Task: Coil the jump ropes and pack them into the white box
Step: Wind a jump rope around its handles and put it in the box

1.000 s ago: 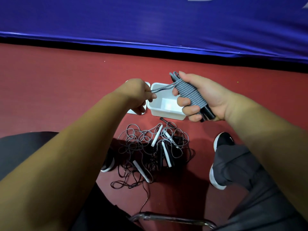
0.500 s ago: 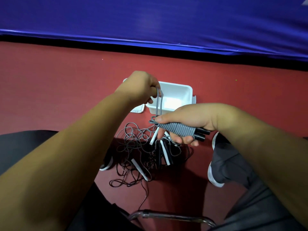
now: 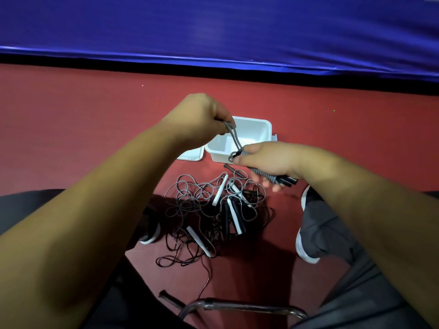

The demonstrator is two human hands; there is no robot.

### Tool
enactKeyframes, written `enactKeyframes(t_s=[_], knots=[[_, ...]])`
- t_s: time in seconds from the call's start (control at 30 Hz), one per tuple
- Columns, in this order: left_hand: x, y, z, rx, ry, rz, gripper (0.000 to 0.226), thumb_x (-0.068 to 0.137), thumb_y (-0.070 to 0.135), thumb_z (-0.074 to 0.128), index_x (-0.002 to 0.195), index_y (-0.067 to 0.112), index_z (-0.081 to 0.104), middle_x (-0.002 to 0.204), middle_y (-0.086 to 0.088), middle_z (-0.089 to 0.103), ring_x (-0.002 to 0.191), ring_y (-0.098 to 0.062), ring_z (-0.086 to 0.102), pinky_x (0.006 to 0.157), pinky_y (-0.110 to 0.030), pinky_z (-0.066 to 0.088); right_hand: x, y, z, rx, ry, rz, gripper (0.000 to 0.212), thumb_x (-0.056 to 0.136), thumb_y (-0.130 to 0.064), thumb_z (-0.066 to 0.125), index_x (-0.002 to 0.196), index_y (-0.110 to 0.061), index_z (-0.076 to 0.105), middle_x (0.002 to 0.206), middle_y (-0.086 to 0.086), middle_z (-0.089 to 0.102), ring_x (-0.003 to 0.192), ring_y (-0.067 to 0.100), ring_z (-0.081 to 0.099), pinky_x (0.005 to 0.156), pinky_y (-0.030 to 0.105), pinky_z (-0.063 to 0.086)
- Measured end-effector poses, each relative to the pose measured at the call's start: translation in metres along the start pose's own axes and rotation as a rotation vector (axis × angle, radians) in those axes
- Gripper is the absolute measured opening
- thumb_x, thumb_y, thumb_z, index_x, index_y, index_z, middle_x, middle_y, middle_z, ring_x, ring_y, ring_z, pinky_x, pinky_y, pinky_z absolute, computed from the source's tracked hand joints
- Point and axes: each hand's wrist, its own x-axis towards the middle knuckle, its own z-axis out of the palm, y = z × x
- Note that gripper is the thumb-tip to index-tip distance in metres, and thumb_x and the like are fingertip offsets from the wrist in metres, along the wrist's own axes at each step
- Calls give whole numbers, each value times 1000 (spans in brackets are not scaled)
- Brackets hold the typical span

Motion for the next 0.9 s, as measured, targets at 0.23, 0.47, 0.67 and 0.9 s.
enactKeyframes(t_s=[0.23, 0.47, 0.67, 0.9], knots=[[-4, -9, -2, 26, -137, -105, 20, 103, 29, 64, 90, 25, 78, 63, 22, 66, 55, 7, 55, 50, -8, 37, 8, 5, -9, 9, 244, -48, 26, 105, -56, 56, 106, -30, 61, 87, 9, 66, 51, 16, 57, 45, 27, 50], [-8, -15, 3, -25, -189, -219, 6, 85, 18, 86, 88, 23, 84, 60, 18, 69, 49, 6, 56, 45, -7, 38, 5, -5, -6, 229, 205, -94, 23, 107, -50, 59, 116, -30, 61, 96, 8, 65, 55, 16, 55, 48, 28, 50], [-12, -10, 9, -155, -427, -403, 15, 97, 5, 73, 104, -7, 68, 92, -20, 79, 74, -25, 80, 72, -43, 67, 6, -12, 0, 385, 98, -185, 24, 108, -37, 63, 127, -24, 60, 104, 11, 68, 58, 20, 57, 56, 36, 53], [-16, -8, 13, -315, -408, -393, 15, 108, 10, 56, 118, 7, 66, 86, -20, 77, 56, -23, 72, 54, -35, 61, 0, -22, 3, 480, 180, -151, 42, 102, -67, 54, 122, -32, 64, 100, 6, 61, 56, 18, 56, 57, 34, 53]])
